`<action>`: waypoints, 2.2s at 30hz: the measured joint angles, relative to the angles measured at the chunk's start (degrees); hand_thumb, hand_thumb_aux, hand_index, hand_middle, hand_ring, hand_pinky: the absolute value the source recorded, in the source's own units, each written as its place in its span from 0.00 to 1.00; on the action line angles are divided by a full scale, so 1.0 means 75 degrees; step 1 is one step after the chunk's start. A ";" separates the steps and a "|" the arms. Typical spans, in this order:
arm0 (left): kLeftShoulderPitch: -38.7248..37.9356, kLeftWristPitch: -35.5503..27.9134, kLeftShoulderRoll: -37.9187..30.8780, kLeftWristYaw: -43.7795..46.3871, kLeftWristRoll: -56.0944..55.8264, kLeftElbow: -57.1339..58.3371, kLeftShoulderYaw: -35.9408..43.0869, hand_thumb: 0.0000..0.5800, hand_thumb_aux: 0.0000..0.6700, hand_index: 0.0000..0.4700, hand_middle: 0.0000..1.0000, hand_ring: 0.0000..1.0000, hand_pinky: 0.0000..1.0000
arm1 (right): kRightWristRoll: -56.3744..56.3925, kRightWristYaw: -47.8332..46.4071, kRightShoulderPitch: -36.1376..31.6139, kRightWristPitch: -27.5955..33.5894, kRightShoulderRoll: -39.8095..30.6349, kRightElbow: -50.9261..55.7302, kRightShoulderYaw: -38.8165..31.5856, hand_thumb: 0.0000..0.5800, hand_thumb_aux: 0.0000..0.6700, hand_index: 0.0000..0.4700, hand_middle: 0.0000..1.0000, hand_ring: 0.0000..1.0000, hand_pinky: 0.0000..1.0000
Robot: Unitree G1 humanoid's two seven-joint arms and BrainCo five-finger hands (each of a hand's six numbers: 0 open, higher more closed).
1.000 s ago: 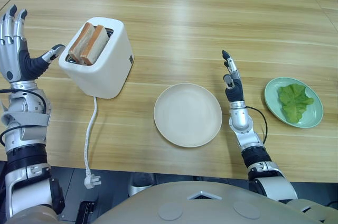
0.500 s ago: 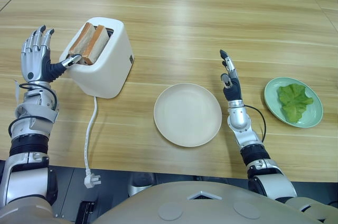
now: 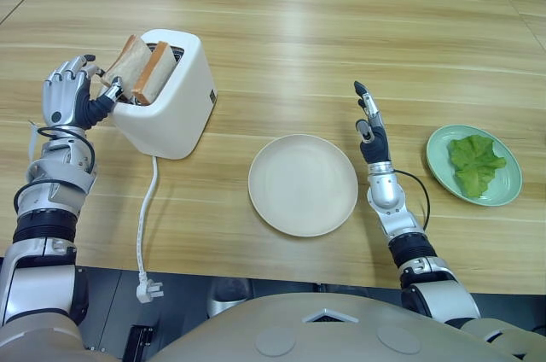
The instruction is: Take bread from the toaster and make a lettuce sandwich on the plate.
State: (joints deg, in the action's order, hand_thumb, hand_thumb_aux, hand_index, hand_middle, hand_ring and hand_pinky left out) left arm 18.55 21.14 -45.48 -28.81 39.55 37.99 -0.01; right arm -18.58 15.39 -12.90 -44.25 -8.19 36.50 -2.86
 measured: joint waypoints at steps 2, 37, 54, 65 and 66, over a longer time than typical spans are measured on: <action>0.0058 0.0225 0.0095 -0.0105 -0.0001 -0.0062 0.0136 1.00 1.00 0.98 0.24 0.24 0.24 | -0.0002 0.0007 -0.0003 0.0000 0.0006 0.0000 -0.0016 0.00 0.00 0.00 0.00 0.00 0.00; -0.0132 0.2047 0.2255 -0.0850 -0.2962 -0.3822 -0.1162 1.00 1.00 0.98 1.00 1.00 1.00 | -0.0167 0.0738 -0.0579 -0.0019 -0.0056 0.0836 -0.0095 0.00 0.00 0.00 0.00 0.00 0.00; -0.2498 0.1678 0.4353 0.4279 -0.4456 -0.3892 0.2763 1.00 1.00 0.98 1.00 1.00 1.00 | -0.2199 0.2603 0.0534 0.1436 -0.3045 -0.1271 0.1296 0.00 0.00 0.00 0.00 0.00 0.00; -0.1711 0.2052 0.4307 0.3524 -0.2695 -0.1512 0.2588 1.00 1.00 0.98 1.00 1.00 1.00 | -0.3259 0.3454 0.0957 0.3390 -0.4408 -0.0029 0.1065 0.00 0.00 0.00 0.00 0.00 0.00; -0.1704 0.2053 0.4248 0.3473 -0.2579 -0.1498 0.2588 1.00 1.00 0.98 1.00 1.00 1.00 | -0.3329 0.3454 0.0952 0.3504 -0.4452 0.0126 0.0974 0.00 0.00 0.00 0.00 0.00 0.00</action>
State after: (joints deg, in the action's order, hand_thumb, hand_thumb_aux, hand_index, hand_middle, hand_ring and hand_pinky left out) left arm 5.77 36.54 -13.62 -2.76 20.20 26.76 19.40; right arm -43.55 41.29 -5.76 -17.97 -41.58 37.44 4.45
